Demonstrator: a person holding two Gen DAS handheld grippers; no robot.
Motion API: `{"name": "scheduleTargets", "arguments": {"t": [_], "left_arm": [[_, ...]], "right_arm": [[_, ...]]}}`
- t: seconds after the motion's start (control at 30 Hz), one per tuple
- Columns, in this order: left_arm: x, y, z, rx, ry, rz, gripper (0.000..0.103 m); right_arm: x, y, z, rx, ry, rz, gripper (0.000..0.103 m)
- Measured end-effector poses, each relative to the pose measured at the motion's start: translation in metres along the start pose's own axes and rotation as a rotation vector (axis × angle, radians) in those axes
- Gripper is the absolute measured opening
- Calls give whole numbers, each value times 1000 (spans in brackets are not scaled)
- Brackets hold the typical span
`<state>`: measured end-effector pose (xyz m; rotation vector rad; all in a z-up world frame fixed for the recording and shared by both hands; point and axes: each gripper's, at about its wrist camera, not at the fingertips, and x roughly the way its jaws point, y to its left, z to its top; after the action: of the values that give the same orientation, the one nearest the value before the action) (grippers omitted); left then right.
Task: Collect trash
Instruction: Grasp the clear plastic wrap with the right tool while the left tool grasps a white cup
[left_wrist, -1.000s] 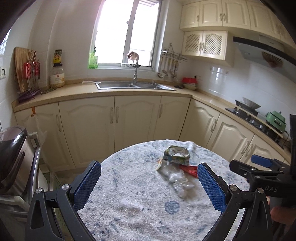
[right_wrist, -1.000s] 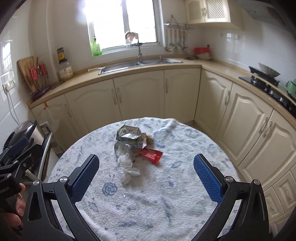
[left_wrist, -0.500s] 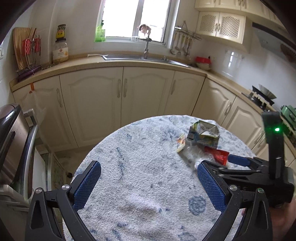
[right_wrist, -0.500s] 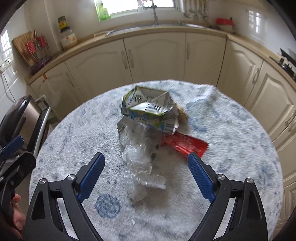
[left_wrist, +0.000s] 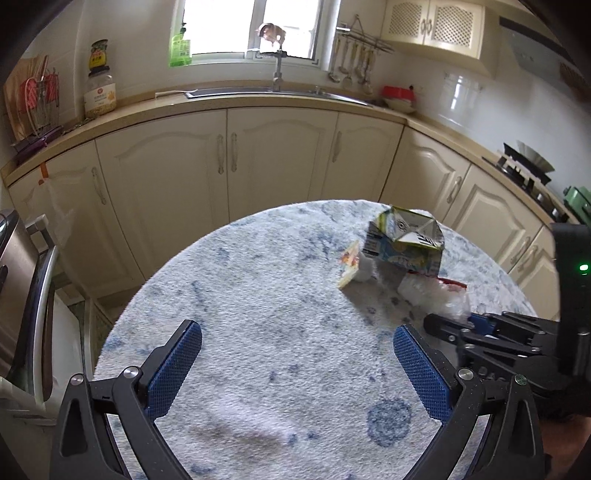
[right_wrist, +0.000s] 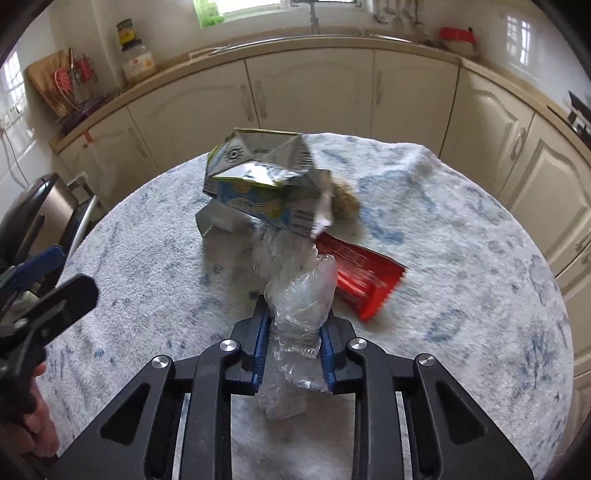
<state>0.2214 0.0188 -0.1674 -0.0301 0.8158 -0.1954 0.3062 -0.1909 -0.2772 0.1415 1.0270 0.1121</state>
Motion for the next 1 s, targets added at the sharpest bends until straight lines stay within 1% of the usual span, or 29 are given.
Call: {"name": "scheduleTargets", "arguments": {"t": [0.13, 0.2, 0.27, 0.33, 0.47, 0.57, 0.63, 0.67, 0.7, 0.73, 0.77, 0.8, 0.83, 0.87, 0.9, 0.93, 1.0], "left_arm": [[16, -21, 4, 35, 17, -12, 102], [23, -34, 1, 50, 23, -12, 102], [33, -43, 5, 64, 28, -8, 102], [46, -50, 9, 77, 32, 10, 102], [77, -59, 22, 100, 35, 52, 102], [106, -64, 33, 146, 45, 87, 102], [125, -68, 38, 186, 60, 109, 99], [134, -70, 40, 201, 70, 105, 96], [141, -71, 43, 207, 91, 83, 91], [145, -72, 45, 208, 96, 55, 80], [148, -72, 48, 204, 101, 21, 66], [151, -70, 50, 192, 103, -15, 57], [152, -70, 51, 188, 101, -25, 46], [152, -70, 50, 191, 99, -27, 32], [153, -69, 49, 184, 102, -35, 27], [152, -66, 48, 170, 107, -47, 24], [147, -60, 43, 139, 111, -67, 22]], "right_arm": [[-18, -20, -6, 48, -19, 11, 24], [-24, -31, -9, 71, -26, 14, 24], [-29, -43, -11, 99, -35, 16, 24], [-31, -56, -13, 130, -41, 19, 24], [-32, -68, -15, 157, -52, 25, 24], [-32, -74, -14, 172, -62, 26, 24], [-33, -78, -15, 181, -68, 29, 24], [-34, -79, -14, 183, -71, 26, 24], [-34, -79, -14, 186, -73, 27, 24], [-34, -80, -14, 189, -74, 26, 24], [-34, -80, -14, 190, -75, 24, 24], [-34, -80, -14, 193, -74, 23, 24], [-34, -80, -15, 195, -73, 22, 24], [-35, -79, -15, 196, -74, 21, 24], [-36, -79, -15, 196, -74, 21, 24], [-38, -78, -16, 196, -77, 22, 24], [-42, -76, -18, 195, -79, 19, 24]]}}
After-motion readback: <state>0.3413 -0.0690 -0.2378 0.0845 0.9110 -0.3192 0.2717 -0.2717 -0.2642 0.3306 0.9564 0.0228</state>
